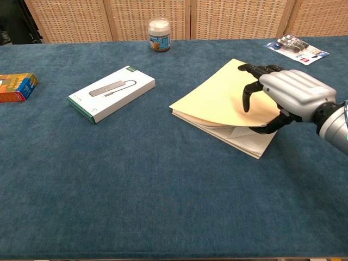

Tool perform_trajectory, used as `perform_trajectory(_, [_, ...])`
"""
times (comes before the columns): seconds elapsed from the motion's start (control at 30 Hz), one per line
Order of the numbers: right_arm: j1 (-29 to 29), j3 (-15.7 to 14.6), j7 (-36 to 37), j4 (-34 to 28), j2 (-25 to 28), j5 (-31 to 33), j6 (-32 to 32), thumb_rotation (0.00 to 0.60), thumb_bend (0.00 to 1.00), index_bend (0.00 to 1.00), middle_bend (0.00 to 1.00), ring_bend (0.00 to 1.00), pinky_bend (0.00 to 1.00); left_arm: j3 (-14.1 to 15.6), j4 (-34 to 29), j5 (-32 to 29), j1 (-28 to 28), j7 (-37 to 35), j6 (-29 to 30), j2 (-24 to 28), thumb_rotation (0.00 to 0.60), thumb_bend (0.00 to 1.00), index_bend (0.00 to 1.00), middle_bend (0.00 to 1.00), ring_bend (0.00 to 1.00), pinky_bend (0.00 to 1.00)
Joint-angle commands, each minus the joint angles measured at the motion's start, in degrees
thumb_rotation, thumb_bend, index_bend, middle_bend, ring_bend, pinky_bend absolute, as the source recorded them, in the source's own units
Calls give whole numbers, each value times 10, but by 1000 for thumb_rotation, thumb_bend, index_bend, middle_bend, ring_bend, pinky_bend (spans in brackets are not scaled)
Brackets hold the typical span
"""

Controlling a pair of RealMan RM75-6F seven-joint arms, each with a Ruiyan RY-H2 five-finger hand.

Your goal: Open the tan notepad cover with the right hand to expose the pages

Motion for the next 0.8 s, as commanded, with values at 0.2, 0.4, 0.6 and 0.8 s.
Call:
perform_trajectory(0.2, [10, 5, -11, -1, -4, 13, -6, 600, 361, 492, 0, 0, 0, 0, 0, -1, 0, -2, 0, 1, 600, 54, 0, 0, 0, 0])
perform_trajectory(0.4, [13, -3, -15, -8, -1, 14, -11, 600, 551, 520, 0, 0, 0, -1, 0, -2, -1, -3, -1, 2, 600, 54, 0, 0, 0, 0])
perform_trajectory(0.6, [15, -7, -12, -10, 0, 17, -13, 600, 561, 567, 0, 0, 0, 0, 1, 0, 0, -7, 0, 3, 600, 54, 0, 0, 0, 0])
perform_trajectory(0.8, [16, -9, 0, -14, 3, 17, -12, 600, 519, 684, 0, 0, 0, 0, 1, 0, -1, -8, -1, 4, 600, 54, 0, 0, 0, 0])
